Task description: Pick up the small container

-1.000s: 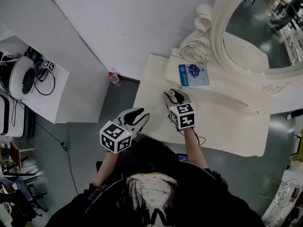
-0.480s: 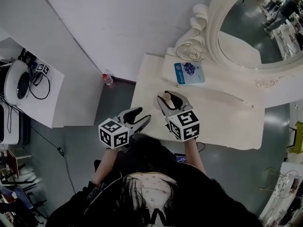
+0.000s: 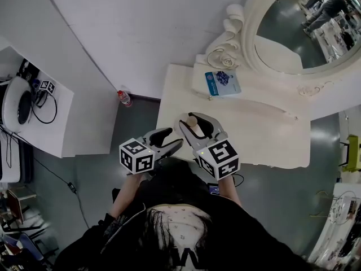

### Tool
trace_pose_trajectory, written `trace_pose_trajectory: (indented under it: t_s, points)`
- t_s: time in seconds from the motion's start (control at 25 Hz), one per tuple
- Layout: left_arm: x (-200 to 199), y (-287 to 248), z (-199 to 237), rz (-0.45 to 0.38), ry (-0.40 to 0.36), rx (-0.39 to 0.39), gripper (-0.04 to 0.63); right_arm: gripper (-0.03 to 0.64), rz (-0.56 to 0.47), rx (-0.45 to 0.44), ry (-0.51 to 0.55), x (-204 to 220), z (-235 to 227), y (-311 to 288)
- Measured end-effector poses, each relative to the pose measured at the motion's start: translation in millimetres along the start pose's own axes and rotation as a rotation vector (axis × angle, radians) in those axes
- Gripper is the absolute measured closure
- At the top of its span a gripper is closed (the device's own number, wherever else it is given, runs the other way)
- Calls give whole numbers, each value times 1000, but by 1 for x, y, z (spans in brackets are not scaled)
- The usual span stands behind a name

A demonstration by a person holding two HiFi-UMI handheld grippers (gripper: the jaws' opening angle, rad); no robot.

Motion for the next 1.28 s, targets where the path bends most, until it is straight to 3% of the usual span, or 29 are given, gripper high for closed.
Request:
trace_pose_trajectory:
  t_s: [0.48,1.28]
  points:
    - [5,38,-14,-35,-85,151,348,472,-12,26,10,-5,59,1]
    - [63,141,-20,34,-151,205,348,472,-58,134,-68,18,188,1]
Point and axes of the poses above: the fingertips, and each gripper's own axes: y backward along the fingers, z to its left, x out of its underside, the point moved 9 cm from there along y, backward along the fingers, and after that the axes turned 7 degrees about z, right-handed, at the moved point
